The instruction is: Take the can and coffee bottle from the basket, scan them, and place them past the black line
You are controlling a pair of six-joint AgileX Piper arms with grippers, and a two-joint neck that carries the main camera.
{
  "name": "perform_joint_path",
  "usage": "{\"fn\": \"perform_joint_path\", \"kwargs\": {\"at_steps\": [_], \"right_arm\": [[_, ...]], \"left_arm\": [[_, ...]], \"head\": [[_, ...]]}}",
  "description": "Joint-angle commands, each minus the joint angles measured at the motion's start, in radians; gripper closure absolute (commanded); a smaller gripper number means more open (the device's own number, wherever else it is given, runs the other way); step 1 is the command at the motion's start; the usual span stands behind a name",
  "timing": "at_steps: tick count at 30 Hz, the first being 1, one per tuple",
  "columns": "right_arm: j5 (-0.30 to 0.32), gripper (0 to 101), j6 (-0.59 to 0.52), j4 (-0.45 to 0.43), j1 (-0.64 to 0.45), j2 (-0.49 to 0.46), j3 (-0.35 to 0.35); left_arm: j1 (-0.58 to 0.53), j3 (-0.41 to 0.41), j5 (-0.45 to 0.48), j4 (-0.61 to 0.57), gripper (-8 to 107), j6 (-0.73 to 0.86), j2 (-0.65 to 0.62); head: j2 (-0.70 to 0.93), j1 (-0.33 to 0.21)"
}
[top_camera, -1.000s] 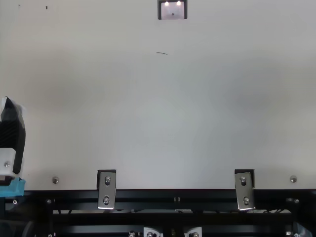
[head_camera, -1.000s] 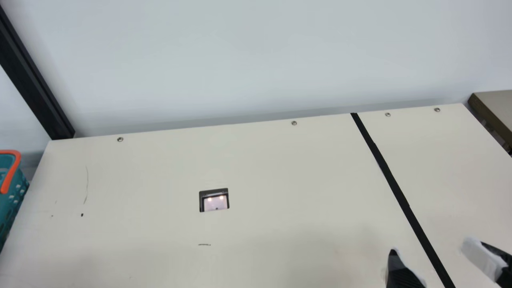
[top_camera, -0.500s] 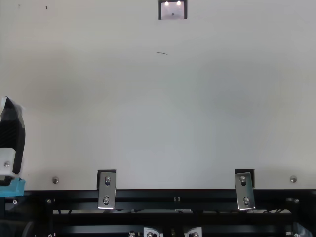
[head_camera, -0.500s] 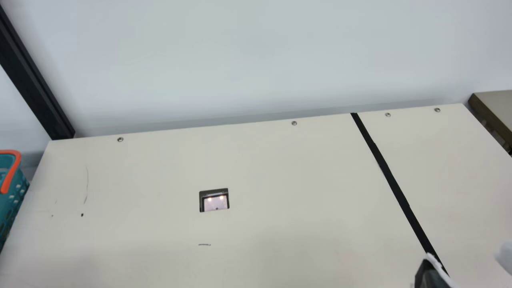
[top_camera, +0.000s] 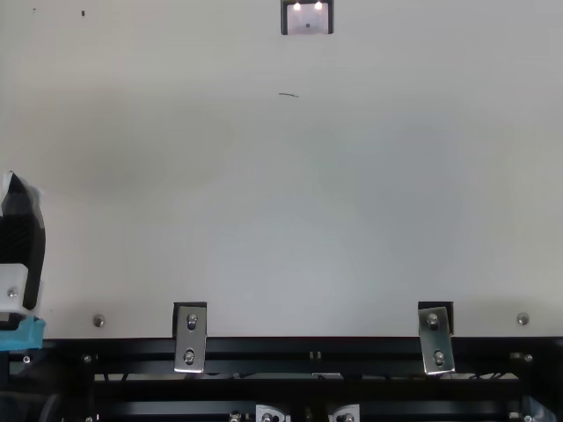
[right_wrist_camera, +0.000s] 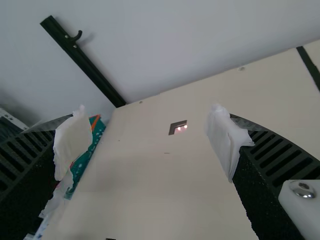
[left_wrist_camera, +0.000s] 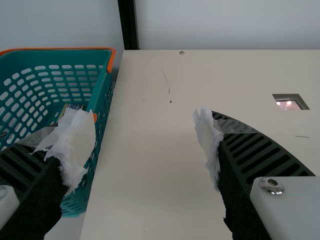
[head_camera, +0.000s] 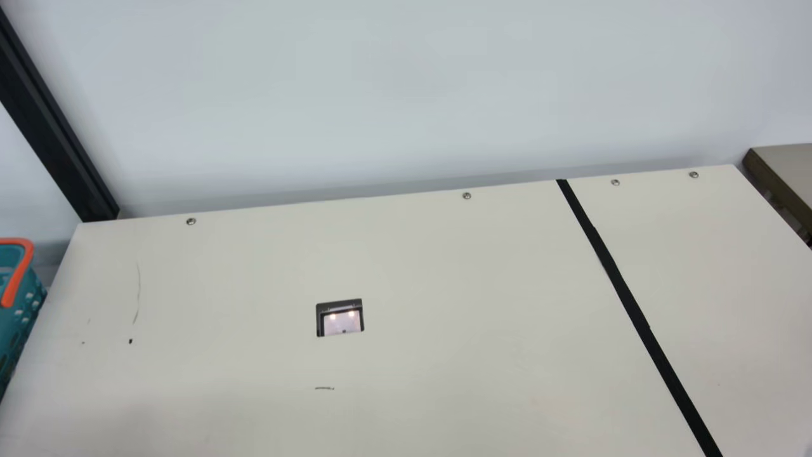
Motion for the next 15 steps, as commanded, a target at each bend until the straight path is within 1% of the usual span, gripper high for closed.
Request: {"fn": "perform_joint_path", "kwargs": {"at_steps": [1, 6, 7, 9, 15], "right_arm": [[0.008, 0, 0.032, 0.014, 0.006, 0.008, -0.025], [0.027, 0, 0.081, 0.056, 0.017, 0.030, -0.064], [0.023, 0, 0.069, 0.046, 0.017, 0.028, -0.059], [0.027, 0, 0.083, 0.061, 0.018, 0.029, -0.065], [0.031, 0, 0.083, 0.060, 0.018, 0.029, -0.066]], "left_arm": [[0.000, 0.000, 0.000, 0.000, 9, 0.000, 0.000], [0.000, 0.000, 0.000, 0.000, 9, 0.000, 0.000], [0.000, 0.000, 0.000, 0.000, 9, 0.000, 0.000], [0.000, 0.000, 0.000, 0.000, 9, 0.000, 0.000], [0.000, 0.000, 0.000, 0.000, 9, 0.000, 0.000]], "head": [[-0.001, -0.009], [-0.001, -0.009], [-0.001, -0.009], [-0.001, -0.009], [-0.001, -0.009]]}}
